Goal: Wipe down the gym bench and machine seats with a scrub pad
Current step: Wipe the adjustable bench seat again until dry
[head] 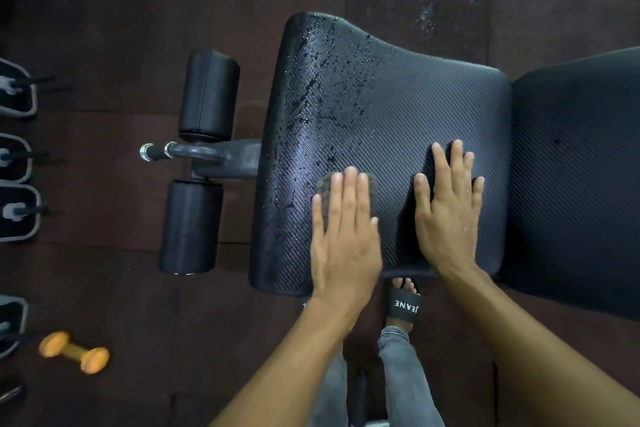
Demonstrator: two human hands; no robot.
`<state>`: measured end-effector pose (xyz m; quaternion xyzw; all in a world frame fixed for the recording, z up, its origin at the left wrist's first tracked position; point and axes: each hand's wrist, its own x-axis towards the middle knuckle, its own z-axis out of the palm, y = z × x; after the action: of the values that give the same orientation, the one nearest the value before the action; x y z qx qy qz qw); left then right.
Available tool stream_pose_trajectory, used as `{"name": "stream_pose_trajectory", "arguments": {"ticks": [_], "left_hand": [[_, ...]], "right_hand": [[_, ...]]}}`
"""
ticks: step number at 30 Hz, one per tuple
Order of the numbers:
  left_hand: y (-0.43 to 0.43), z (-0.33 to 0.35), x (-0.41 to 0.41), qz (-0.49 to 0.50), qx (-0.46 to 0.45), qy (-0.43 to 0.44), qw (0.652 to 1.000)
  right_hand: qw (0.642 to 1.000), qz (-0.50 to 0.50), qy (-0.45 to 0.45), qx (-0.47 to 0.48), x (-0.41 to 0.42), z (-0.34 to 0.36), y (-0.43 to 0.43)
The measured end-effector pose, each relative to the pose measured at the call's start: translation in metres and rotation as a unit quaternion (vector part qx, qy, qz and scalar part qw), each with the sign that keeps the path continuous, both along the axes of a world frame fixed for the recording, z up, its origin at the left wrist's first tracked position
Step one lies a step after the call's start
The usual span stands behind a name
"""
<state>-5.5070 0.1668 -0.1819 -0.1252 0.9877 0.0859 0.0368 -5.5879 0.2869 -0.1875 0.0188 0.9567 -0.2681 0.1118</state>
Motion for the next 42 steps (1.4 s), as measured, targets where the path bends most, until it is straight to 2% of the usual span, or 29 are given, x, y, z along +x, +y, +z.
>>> {"name": "stream_pose_trajectory", "arguments": {"ticks": [4, 7, 11, 14, 16, 18, 20, 23, 27, 30, 33, 36, 42], "left_hand": [[-0.037, 0.001, 0.023, 0.124, 0.007, -0.015, 0.992], [-0.031, 0.002, 0.001, 0.183, 0.008, 0.001, 0.983], [-0.006, 0.003, -0.033, 0.093, -0.002, -0.003, 0.996], [-0.019, 0.003, -0.007, 0.065, 0.009, -0.012, 0.998], [-0.034, 0.003, 0.023, 0.133, 0.041, -0.012, 0.99], [-0.049, 0.006, 0.04, 0.244, 0.097, -0.018, 0.965], [-0.056, 0.009, 0.036, 0.324, 0.149, -0.013, 0.934], [-0.067, 0.011, 0.0, 0.385, 0.161, 0.006, 0.909], [-0.086, 0.011, -0.07, 0.339, 0.16, -0.006, 0.927], [-0.089, 0.01, -0.077, 0.274, 0.162, 0.011, 0.948], [-0.083, 0.017, -0.029, 0.315, 0.208, 0.012, 0.926], [-0.086, 0.018, -0.006, 0.361, 0.231, -0.026, 0.903], [-0.109, 0.005, -0.087, 0.334, 0.181, -0.037, 0.924]], "right_hand": [[0.999, -0.014, 0.021, 0.032, 0.003, -0.007, -0.005], [0.996, -0.02, 0.039, 0.072, 0.004, -0.012, -0.009], [0.995, -0.022, 0.047, 0.086, 0.005, -0.016, -0.009], [0.996, -0.016, 0.044, 0.074, 0.005, -0.014, -0.008], [0.996, -0.017, 0.042, 0.072, 0.005, -0.013, -0.008], [0.996, -0.02, 0.044, 0.075, 0.005, -0.013, -0.008], [0.996, -0.02, 0.045, 0.078, 0.005, -0.013, -0.008], [0.996, -0.022, 0.041, 0.076, 0.004, -0.013, -0.008], [0.995, -0.024, 0.044, 0.081, 0.004, -0.014, -0.009], [0.996, -0.024, 0.043, 0.077, 0.004, -0.014, -0.008], [0.997, -0.023, 0.038, 0.067, 0.004, -0.012, -0.007], [0.997, -0.025, 0.038, 0.057, 0.003, -0.008, -0.008], [0.995, -0.035, 0.089, 0.04, -0.031, -0.005, -0.013]]}}
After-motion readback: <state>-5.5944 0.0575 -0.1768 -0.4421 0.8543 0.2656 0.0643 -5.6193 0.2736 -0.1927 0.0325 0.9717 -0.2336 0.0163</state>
